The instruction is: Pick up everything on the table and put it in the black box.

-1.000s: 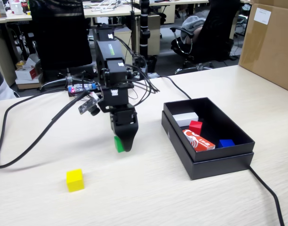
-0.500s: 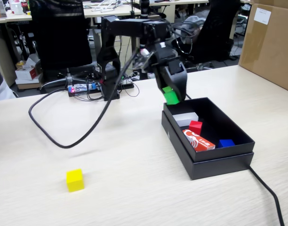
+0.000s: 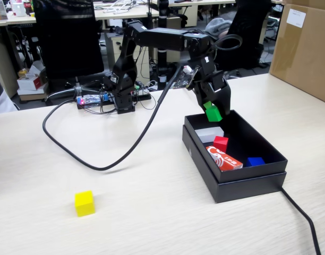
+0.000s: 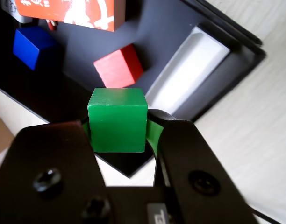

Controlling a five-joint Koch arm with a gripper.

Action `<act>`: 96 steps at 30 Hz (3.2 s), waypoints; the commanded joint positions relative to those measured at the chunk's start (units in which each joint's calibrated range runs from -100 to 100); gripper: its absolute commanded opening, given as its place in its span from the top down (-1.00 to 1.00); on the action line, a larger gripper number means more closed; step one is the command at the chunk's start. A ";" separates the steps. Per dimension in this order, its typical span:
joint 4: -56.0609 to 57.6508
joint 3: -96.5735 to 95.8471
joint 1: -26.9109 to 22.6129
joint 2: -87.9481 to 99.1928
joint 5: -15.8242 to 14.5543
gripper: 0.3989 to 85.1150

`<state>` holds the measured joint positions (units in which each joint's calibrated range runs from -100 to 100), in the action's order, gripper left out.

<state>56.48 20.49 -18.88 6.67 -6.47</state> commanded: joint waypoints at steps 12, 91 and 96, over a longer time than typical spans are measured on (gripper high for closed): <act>-11.00 -8.62 2.05 -0.18 2.20 0.52; 0.41 35.63 30.96 -40.23 6.94 -0.04; 0.23 36.99 30.77 -42.41 7.47 -0.04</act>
<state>56.56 52.44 12.09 -37.22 0.27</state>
